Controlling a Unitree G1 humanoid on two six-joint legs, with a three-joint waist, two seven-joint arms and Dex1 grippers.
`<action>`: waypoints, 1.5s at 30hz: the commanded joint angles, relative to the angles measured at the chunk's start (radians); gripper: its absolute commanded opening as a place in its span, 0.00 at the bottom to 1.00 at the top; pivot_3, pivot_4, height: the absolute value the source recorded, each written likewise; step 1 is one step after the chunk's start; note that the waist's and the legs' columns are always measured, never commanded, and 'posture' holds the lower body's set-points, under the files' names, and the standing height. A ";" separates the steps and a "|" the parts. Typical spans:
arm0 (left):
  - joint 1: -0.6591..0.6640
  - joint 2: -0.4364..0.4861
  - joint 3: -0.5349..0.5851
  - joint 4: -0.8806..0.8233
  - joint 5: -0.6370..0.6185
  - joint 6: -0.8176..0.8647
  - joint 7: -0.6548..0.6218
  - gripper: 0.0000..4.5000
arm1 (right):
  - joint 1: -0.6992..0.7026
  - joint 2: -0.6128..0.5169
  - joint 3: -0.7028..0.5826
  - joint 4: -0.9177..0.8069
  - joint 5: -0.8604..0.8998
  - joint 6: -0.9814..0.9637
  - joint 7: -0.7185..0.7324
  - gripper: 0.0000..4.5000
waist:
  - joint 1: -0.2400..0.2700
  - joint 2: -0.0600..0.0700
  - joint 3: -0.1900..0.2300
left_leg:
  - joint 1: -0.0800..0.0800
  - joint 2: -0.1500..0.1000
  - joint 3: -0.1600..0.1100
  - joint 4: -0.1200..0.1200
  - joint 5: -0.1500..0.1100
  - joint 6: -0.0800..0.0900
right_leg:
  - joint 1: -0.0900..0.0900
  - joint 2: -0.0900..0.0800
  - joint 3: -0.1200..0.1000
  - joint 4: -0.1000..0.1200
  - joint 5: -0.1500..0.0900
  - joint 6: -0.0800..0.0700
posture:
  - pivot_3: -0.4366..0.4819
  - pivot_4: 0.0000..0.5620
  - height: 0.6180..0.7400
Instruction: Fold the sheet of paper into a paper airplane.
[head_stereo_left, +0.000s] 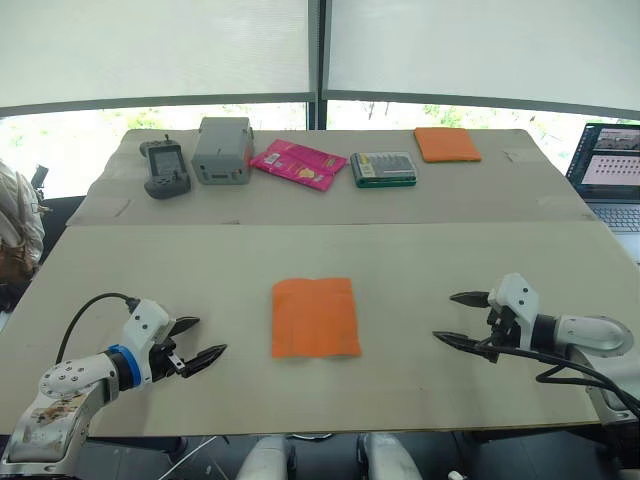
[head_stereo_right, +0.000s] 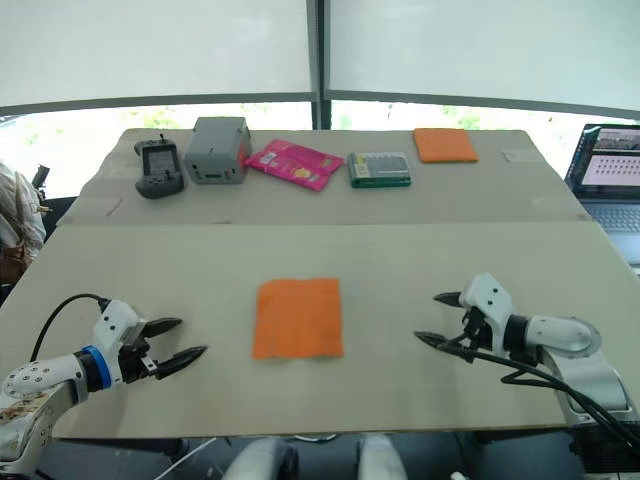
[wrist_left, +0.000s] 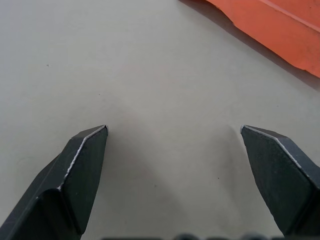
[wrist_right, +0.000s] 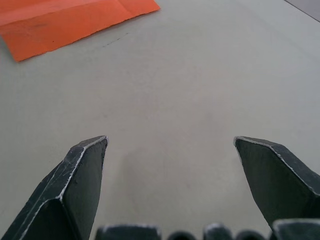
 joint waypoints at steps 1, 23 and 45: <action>-0.019 0.029 0.006 -0.037 -0.059 0.060 -0.047 1.00 | 0.001 -0.021 -0.051 -0.069 0.035 0.019 -0.002 0.99 | 0.000 0.000 0.000 | 0.000 0.000 0.000 0.000 0.000 0.000 | 0.000 0.000 0.000 0.000 0.000 0.000 | 0.48 0.27 1.00; -0.460 0.024 -0.394 -0.011 0.055 0.044 -0.194 0.00 | -0.145 -0.020 0.207 -0.334 -0.016 0.328 -0.113 0.12 | 0.005 -0.001 0.001 | -0.003 -0.001 0.000 0.001 0.000 0.000 | -0.001 0.001 -0.001 0.000 0.000 0.000 | 0.48 0.27 1.00; -0.480 -0.049 -0.596 0.185 0.310 -0.044 -0.184 0.00 | -0.393 0.259 0.440 0.064 -0.230 0.128 -0.117 0.01 | -0.008 0.000 -0.001 | 0.004 -0.001 0.000 0.002 0.000 0.000 | 0.004 0.002 0.000 0.002 0.000 0.000 | 0.48 0.27 1.00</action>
